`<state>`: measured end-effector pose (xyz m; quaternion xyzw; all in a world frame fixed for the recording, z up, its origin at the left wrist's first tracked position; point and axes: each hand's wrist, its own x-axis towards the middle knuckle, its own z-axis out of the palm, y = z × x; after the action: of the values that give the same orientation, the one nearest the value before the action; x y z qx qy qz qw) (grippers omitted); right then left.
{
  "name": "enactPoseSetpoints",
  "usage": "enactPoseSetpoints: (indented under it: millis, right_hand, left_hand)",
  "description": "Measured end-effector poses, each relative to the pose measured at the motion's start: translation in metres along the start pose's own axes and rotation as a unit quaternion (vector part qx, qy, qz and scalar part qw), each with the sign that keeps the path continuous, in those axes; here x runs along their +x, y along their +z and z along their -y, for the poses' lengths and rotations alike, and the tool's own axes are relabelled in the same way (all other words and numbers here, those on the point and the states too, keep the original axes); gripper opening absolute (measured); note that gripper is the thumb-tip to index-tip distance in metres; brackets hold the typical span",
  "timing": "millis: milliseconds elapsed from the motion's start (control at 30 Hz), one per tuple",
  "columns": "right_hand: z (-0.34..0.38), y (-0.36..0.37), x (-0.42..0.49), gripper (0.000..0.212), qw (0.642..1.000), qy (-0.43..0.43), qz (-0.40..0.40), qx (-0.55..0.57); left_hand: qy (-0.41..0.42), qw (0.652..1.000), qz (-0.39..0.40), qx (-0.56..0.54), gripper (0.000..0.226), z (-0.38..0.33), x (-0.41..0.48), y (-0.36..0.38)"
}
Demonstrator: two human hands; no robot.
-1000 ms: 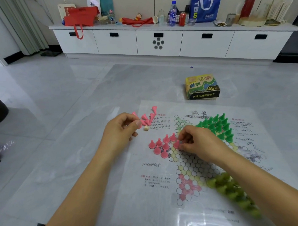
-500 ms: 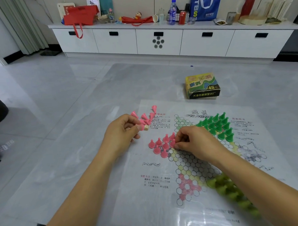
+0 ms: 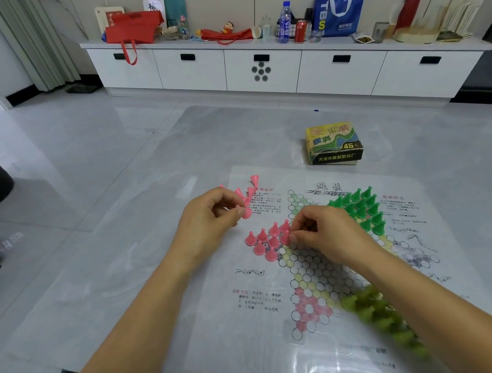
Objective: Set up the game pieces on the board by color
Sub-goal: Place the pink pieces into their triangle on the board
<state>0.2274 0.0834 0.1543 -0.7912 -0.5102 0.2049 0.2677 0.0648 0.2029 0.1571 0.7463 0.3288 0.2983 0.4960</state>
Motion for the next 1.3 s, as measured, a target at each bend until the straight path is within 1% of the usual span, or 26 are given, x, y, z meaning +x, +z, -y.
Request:
enactPoseSetpoints:
  millis: [67,167,200,267,367,433,500,567,633,733,867,1100,1300]
  right_hand:
    - [0.006,-0.001,-0.003,0.007,0.998,-0.026,-0.027,0.041]
    - [0.018,-0.001,-0.006,0.017,0.992,-0.068,-0.036,0.096]
    - [0.021,0.000,-0.007,0.017,0.991,-0.080,-0.033,0.102]
    - [0.025,0.002,-0.007,0.012,0.990,-0.096,-0.026,0.096]
    - [0.020,0.002,-0.007,0.007,0.993,-0.079,-0.032,0.081]
    - [0.012,-0.001,-0.008,0.008,0.996,-0.041,-0.034,0.069]
    - [0.005,-0.004,-0.009,0.010,0.999,-0.013,-0.018,0.050]
    - [0.001,-0.004,-0.011,0.009,1.000,-0.007,-0.001,0.005]
    - [0.000,-0.002,-0.012,0.009,1.000,-0.005,0.016,-0.020]
    - [0.000,0.002,-0.011,0.008,0.999,0.000,0.038,-0.031]
    - [0.002,0.007,-0.011,0.008,0.999,0.005,0.049,-0.017]
    - [0.007,0.010,-0.010,0.009,0.999,0.007,0.042,-0.020]
    - [0.004,0.009,-0.010,0.016,0.999,0.022,0.033,-0.019]
  left_hand:
    - [0.019,1.000,0.020,0.000,0.008,-0.002,-0.002,0.004]
    - [0.060,0.997,0.044,0.010,0.011,-0.006,-0.007,0.014]
    - [0.070,0.996,0.049,0.008,0.011,-0.007,-0.009,0.017]
    - [0.083,0.995,0.059,-0.002,0.010,-0.008,-0.011,0.021]
    - [0.097,0.993,0.070,0.000,0.015,-0.008,-0.011,0.022]
    - [0.083,0.995,0.051,-0.007,0.017,-0.006,-0.008,0.019]
    - [0.060,0.998,0.013,-0.003,0.012,-0.002,-0.004,0.013]
    - [0.039,0.999,-0.016,0.013,0.009,0.002,0.001,0.007]
    - [0.024,0.999,-0.030,0.028,0.014,0.005,0.003,0.002]
    - [0.009,0.999,-0.027,0.037,0.014,0.006,0.003,-0.002]
    - [0.001,0.999,-0.022,0.042,0.009,0.007,0.003,-0.003]
    - [-0.009,0.999,-0.016,0.039,0.017,0.008,0.001,-0.003]
    - [-0.018,0.998,-0.025,0.053,0.016,0.008,0.002,-0.002]
